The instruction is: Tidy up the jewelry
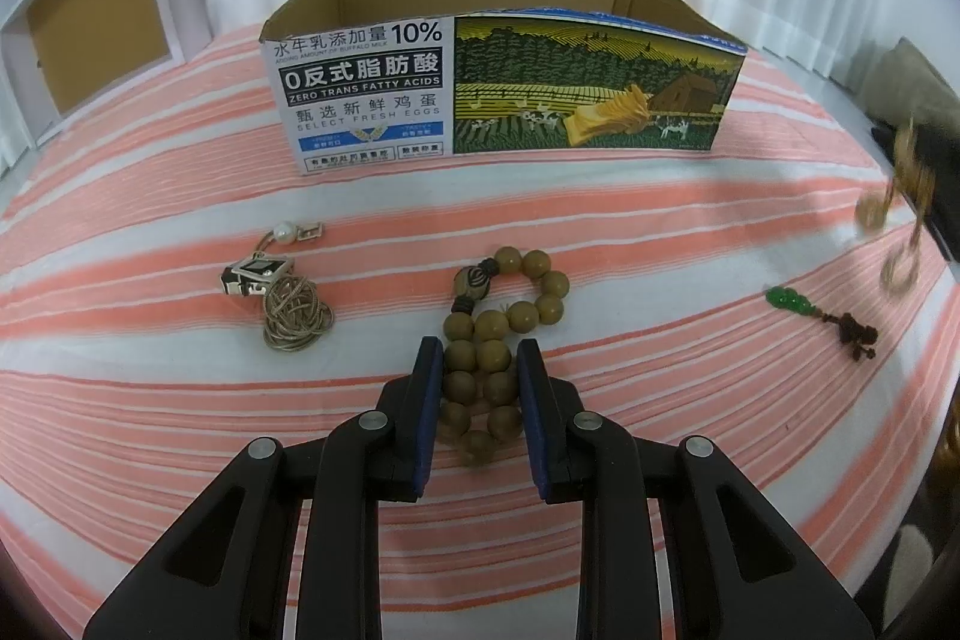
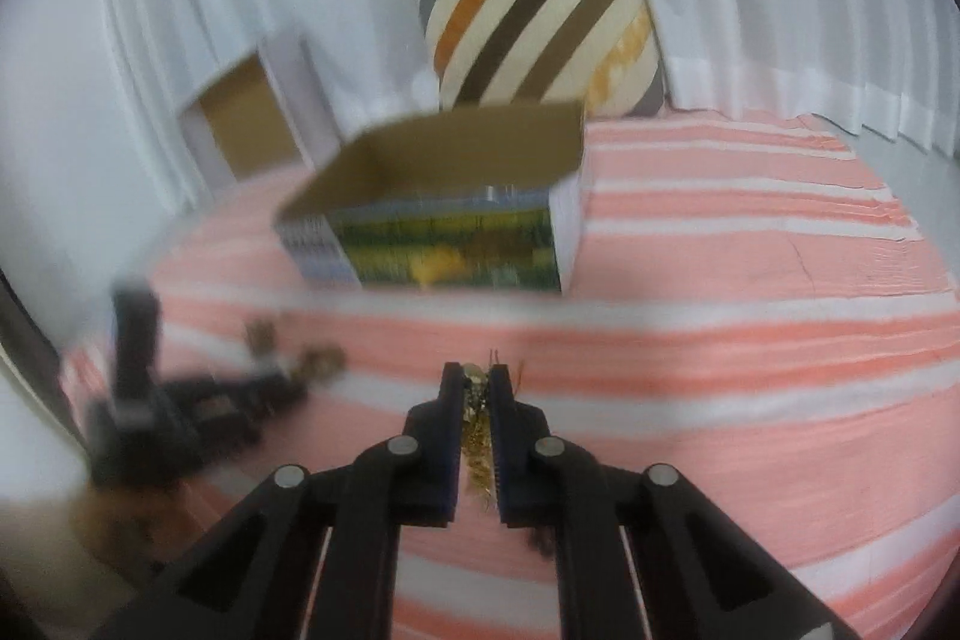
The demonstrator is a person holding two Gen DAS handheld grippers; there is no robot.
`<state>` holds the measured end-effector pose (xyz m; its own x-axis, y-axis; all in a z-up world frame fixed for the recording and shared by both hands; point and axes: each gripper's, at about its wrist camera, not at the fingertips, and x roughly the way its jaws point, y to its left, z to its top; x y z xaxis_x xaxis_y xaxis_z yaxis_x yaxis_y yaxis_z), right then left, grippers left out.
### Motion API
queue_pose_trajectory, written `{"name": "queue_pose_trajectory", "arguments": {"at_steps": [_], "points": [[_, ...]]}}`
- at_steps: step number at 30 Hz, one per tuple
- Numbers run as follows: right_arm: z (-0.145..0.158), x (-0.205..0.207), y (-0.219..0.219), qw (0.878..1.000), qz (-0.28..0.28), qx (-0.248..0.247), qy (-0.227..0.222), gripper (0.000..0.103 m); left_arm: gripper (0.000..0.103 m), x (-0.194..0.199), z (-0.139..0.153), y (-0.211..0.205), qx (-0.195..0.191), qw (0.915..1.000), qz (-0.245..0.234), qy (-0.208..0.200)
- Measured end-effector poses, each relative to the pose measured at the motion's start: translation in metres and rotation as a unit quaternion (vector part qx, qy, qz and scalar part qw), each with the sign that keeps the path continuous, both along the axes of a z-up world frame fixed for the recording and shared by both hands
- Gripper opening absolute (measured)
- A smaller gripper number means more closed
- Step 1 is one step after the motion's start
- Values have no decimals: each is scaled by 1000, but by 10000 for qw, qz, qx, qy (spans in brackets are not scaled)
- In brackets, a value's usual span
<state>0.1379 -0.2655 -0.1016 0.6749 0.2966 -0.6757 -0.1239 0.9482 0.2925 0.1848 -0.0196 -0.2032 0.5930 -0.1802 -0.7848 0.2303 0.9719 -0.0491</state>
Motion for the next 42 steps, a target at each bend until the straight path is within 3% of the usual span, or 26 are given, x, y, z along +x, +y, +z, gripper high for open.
{"name": "queue_pose_trajectory", "arguments": {"at_steps": [5, 12, 13, 15, 16, 19, 23, 25, 27, 28, 29, 32, 38, 42], "points": [[10, 15, -16, 9997, -217, -35, -106, 9, 24, 0, 0, 1, -15, 10000, 3, 3], [-62, 18, -50, 9929, -527, -763, 746, 10, 25, 0, 0, 1, -24, 10000, 5, 2], [-67, 13, -54, 9921, -564, -784, 804, 14, 25, 0, 0, 1, -21, 10000, 8, 0], [-71, 1, -59, 9910, -640, -882, 780, 45, 28, 0, 0, 1, -1, 10000, 40, -5], [-70, -6, -60, 9904, -684, -992, 673, 67, 29, 0, 1, 1, 2, 10000, 45, -7], [-67, -11, -58, 9885, -624, -1266, 552, 70, 51, 0, 1, 4, -17, 9999, 161, -5], [-75, 12, -55, 9870, -490, -1356, 709, 70, 64, 3, -1, 3, 2, 9998, 162, 69], [-85, 29, -51, 9853, -429, -1378, 916, 70, 72, 5, -3, -7, 193, 9997, -9, 114], [-89, 34, -43, 9825, -363, -1522, 1009, 71, 69, 6, -3, -9, 202, 9997, -45, 111], [-88, 35, -40, 9834, -311, -1523, 938, 56, 51, 5, -2, -8, 173, 9998, -30, 76], [-87, 34, -39, 9847, -293, -1435, 941, 29, 23, 3, -1, -6, 131, 9999, -1, 19], [-83, 28, -42, 9869, -453, -1230, 941, 26, 9, 0, 1, -1, -14, 10000, 12, 9], [-47, -2, -50, 9923, -598, -895, 619, 26, 9, -13, 13, 14, -477, 9988, 76, 77], [-25, -10, -53, 9939, -610, -788, 471, 25, 9, -26, 39, 26, -776, 9968, 167, -34]]}}
